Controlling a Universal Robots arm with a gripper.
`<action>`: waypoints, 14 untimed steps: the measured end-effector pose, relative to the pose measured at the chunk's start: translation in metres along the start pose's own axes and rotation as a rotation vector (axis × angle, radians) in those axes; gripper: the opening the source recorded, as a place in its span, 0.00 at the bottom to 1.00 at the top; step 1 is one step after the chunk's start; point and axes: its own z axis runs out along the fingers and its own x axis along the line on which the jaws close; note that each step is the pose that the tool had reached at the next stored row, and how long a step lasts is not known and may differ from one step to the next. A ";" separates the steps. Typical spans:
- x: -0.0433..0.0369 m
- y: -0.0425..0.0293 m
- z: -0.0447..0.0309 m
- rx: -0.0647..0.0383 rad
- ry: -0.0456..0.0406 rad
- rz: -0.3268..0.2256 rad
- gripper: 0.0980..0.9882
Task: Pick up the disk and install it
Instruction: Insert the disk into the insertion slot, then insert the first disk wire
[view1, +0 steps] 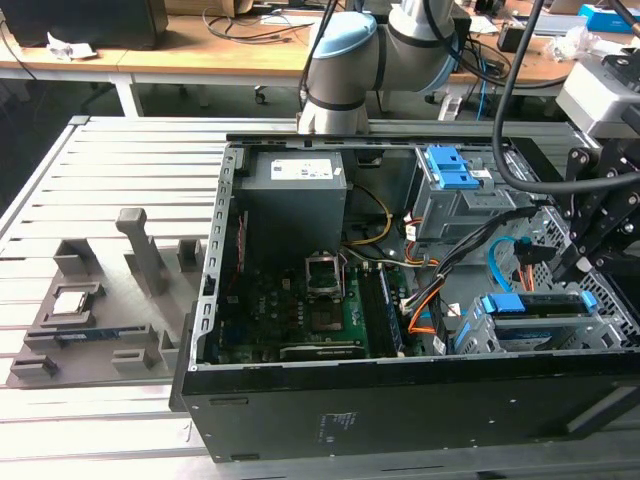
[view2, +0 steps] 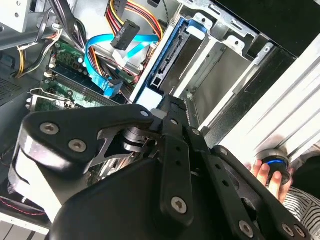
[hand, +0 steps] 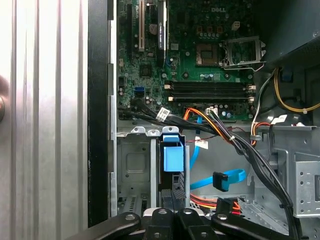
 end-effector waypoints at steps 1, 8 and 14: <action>0.0000 0.0000 0.0004 0.000 0.0000 0.000 0.01; -0.0044 -0.0064 0.0018 0.000 0.0005 0.000 0.01; -0.0097 -0.0174 0.0016 0.000 0.0045 0.000 0.01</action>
